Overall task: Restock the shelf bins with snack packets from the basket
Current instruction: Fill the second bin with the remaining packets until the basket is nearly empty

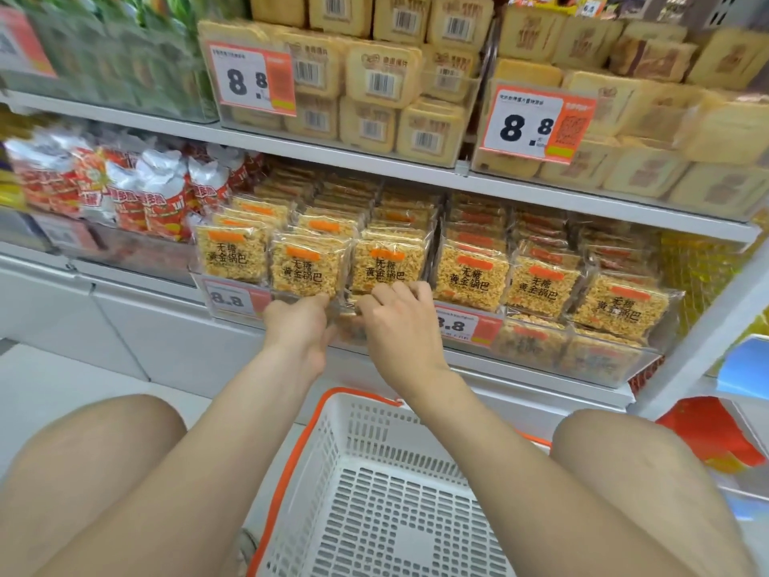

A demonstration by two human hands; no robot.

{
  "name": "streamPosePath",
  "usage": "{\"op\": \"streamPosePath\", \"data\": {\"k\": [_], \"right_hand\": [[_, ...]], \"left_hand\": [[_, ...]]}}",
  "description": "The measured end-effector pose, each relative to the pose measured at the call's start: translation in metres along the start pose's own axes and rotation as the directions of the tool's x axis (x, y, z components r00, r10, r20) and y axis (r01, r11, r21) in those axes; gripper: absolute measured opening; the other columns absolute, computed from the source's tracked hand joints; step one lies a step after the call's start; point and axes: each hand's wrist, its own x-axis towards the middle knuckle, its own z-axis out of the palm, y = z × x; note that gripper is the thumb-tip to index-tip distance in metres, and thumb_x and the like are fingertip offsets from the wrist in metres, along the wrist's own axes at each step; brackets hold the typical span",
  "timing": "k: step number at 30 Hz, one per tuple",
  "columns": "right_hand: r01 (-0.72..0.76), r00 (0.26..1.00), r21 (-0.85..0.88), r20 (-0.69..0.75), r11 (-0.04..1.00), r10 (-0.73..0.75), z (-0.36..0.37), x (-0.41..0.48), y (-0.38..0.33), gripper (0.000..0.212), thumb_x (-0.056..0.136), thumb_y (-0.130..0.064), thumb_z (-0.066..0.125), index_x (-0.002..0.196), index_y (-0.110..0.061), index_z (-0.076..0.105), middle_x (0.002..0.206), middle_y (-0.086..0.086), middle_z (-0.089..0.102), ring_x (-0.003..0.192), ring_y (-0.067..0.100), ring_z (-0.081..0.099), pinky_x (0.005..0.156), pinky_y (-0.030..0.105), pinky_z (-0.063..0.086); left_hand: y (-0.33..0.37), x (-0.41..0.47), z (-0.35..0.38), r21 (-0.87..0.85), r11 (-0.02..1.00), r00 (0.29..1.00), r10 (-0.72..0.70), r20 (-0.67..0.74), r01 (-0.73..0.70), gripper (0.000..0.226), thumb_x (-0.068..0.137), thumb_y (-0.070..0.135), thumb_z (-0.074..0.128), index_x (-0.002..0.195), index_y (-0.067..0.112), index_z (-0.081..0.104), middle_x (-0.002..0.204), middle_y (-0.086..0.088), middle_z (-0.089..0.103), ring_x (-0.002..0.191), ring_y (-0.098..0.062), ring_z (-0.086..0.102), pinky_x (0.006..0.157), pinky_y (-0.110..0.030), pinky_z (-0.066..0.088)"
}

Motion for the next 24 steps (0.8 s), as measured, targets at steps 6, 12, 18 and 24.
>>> {"op": "streamPosePath", "data": {"k": [6,12,18,24], "right_hand": [[-0.068,0.996,0.047,-0.058,0.997,0.071,0.016,0.011,0.008,0.009,0.081,-0.011,0.079,0.082,-0.018,0.072,0.081,-0.001,0.064,0.082,0.026,0.058,0.083,0.042,0.040],[-0.117,0.988,0.051,-0.096,0.992,0.122,0.017,0.024,0.018,0.005,0.083,-0.018,0.080,0.086,-0.019,0.076,0.083,-0.003,0.065,0.083,0.024,0.059,0.086,0.037,0.035],[-0.139,0.979,0.112,-0.135,0.984,0.154,0.020,0.025,0.025,0.002,0.087,-0.019,0.079,0.088,-0.020,0.077,0.085,-0.004,0.067,0.087,0.022,0.060,0.090,0.033,0.034],[-0.163,0.963,0.202,-0.180,0.966,0.200,0.023,0.023,0.022,0.003,0.088,-0.018,0.080,0.086,-0.017,0.076,0.084,-0.004,0.065,0.084,0.021,0.058,0.090,0.033,0.033]], "left_hand": [[0.004,0.003,0.003,-0.003,0.999,0.998,0.038,0.055,-0.038,0.053,0.090,-0.009,0.067,0.138,-0.008,0.045,0.123,-0.025,0.065,0.104,-0.034,0.073,0.096,-0.051,0.060],[0.003,0.021,0.006,0.064,0.997,0.994,0.047,0.098,-0.053,0.052,0.071,-0.001,0.064,0.122,-0.002,0.051,0.118,-0.030,0.067,0.094,-0.035,0.070,0.094,-0.055,0.055],[-0.002,0.029,0.011,0.099,0.992,0.989,0.066,0.131,-0.079,0.056,0.069,0.000,0.053,0.125,0.002,0.051,0.120,-0.031,0.067,0.092,-0.035,0.067,0.096,-0.055,0.052],[-0.002,0.036,0.005,0.167,0.977,0.977,0.102,0.189,-0.134,0.094,0.059,0.006,0.057,0.150,0.016,0.037,0.140,-0.017,0.058,0.124,-0.039,0.061,0.104,-0.057,0.052]]}}
